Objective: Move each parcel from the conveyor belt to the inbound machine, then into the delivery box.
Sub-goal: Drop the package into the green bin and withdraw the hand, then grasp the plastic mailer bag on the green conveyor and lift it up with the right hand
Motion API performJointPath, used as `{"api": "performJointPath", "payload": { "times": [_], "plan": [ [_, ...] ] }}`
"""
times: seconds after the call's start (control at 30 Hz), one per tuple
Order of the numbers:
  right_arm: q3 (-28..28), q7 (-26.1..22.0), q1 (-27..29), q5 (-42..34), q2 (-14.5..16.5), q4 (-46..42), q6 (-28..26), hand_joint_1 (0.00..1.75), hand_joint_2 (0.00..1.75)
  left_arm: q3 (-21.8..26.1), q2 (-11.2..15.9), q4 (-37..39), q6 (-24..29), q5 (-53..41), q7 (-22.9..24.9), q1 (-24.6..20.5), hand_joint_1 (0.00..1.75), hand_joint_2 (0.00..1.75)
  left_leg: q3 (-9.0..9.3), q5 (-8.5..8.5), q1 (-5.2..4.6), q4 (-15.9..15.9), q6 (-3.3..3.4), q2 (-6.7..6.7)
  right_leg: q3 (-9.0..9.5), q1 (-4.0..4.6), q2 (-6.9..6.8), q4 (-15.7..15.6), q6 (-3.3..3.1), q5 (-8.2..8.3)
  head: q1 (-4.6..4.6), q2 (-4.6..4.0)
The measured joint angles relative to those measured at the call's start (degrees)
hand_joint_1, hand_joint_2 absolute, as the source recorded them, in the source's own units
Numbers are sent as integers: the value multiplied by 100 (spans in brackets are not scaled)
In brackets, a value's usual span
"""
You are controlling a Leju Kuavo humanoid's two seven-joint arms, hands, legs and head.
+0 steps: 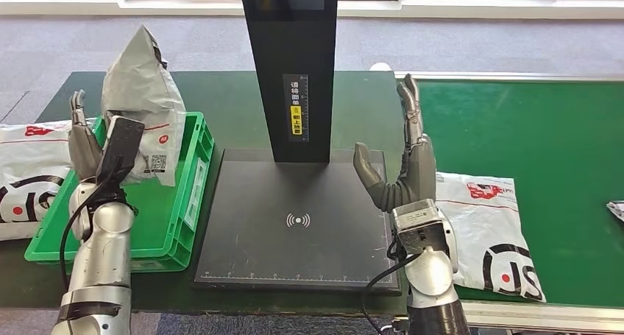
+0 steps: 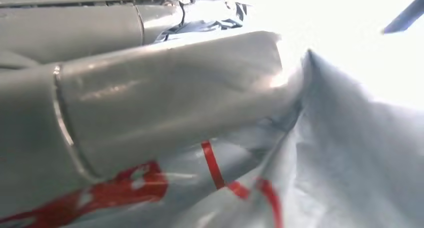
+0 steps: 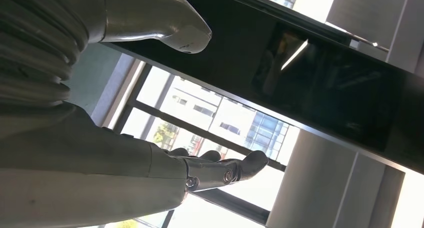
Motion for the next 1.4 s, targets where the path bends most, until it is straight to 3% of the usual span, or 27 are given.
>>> {"api": "performJointPath", "payload": {
  "times": [0.13,0.2,0.27,0.33,0.4,0.53,0.7,0.83,0.9,0.93,0.97,1.0,1.07,1.13,1.17,1.2,1.27,1.4],
  "plan": [
    [0,-1,-37,-8,-1,0,42,0,175,-144,52,326,255,-1105,740,-89,0,0,0,0,0,0,0,2,1,0,1,1,-1,1,2,0],
    [0,-5,-42,-18,-1,0,47,0,175,-220,120,483,630,-2068,1395,-111,0,0,0,0,0,0,0,5,0,0,3,2,-2,1,2,0],
    [0,-8,-41,-23,-1,0,42,0,175,-387,291,576,966,-3076,2507,-93,0,0,0,0,0,0,0,8,-1,1,6,3,-2,1,2,0],
    [0,-8,-39,-26,-1,0,24,0,175,-827,655,600,1114,-3540,3828,-46,0,0,-1,0,1,-1,-1,17,-6,1,14,5,-3,2,1,0],
    [0,-5,-37,-31,-1,0,3,0,175,-1394,1096,601,1156,-3599,4596,1,0,0,-1,1,4,-2,-3,20,-9,2,18,6,-4,1,1,0],
    [0,-4,-39,-37,-1,0,-21,0,175,-2063,1683,530,1150,-3606,4717,102,0,0,-4,4,7,-4,-7,1,-4,8,2,9,-12,-5,1,0],
    [0,-8,-12,-42,-1,0,-71,0,175,-2361,2170,116,1186,-3608,4717,254,0,0,-5,4,7,-3,-8,19,-11,7,13,8,-17,0,2,0],
    [0,-33,23,-73,-5,0,-151,0,175,-2385,2382,-730,2050,-3612,4696,593,0,0,-7,3,7,-3,-8,17,-12,6,13,7,-17,-1,2,0],
    [0,-39,34,-84,-8,1,-172,0,175,-2336,2336,-1201,2280,-3552,4440,751,0,0,-6,3,5,-1,-8,14,-15,4,12,3,-16,-1,2,0],
    [0,-40,39,-85,-9,2,-195,0,175,-2244,2179,-1457,2302,-3390,4096,827,0,0,-7,3,2,0,-8,10,-16,2,8,0,-15,-2,0,0],
    [0,-35,46,-84,-13,2,-235,0,175,-2061,1839,-1739,2311,-3037,3513,895,0,0,-9,4,0,1,-5,3,-15,-1,3,-3,-10,-4,0,0],
    [0,-19,51,-71,-17,2,-285,0,175,-1799,1397,-1993,2317,-2458,2700,947,0,0,-12,4,0,1,-2,-6,-10,-5,-6,-4,-4,-8,1,0],
    [-1,56,60,-3,-36,13,-360,0,175,-1224,481,-2349,2326,-687,418,1072,0,0,-4,-7,-5,1,4,-6,5,-17,-2,-5,9,-10,5,0],
    [-21,128,82,66,-74,48,-373,0,175,-959,-40,-2508,2324,1074,-1901,1268,0,0,9,-23,-15,4,7,32,3,-23,35,-7,15,0,3,0],
    [-44,152,97,90,-99,73,-376,0,175,-945,-199,-2568,2314,1658,-2771,1351,0,0,9,-27,-17,7,8,46,-1,-21,50,-8,18,3,2,0],
    [-74,209,105,150,-127,102,-390,0,175,-978,-329,-2621,2225,2018,-3274,1409,0,0,7,-25,-18,9,13,46,0,-19,48,-8,20,3,2,0],
    [-170,526,87,516,-180,242,-461,0,175,-1150,-509,-2701,1648,2657,-3437,1517,0,0,8,-23,-17,11,18,35,6,-16,33,-9,24,-2,3,0],
    [-655,1469,11,1901,-352,969,-681,0,175,-1790,-649,-2741,-357,4364,-2499,1750,0,0,4,-17,-16,11,26,17,12,-15,8,-11,27,-3,2,0]
  ]
}}
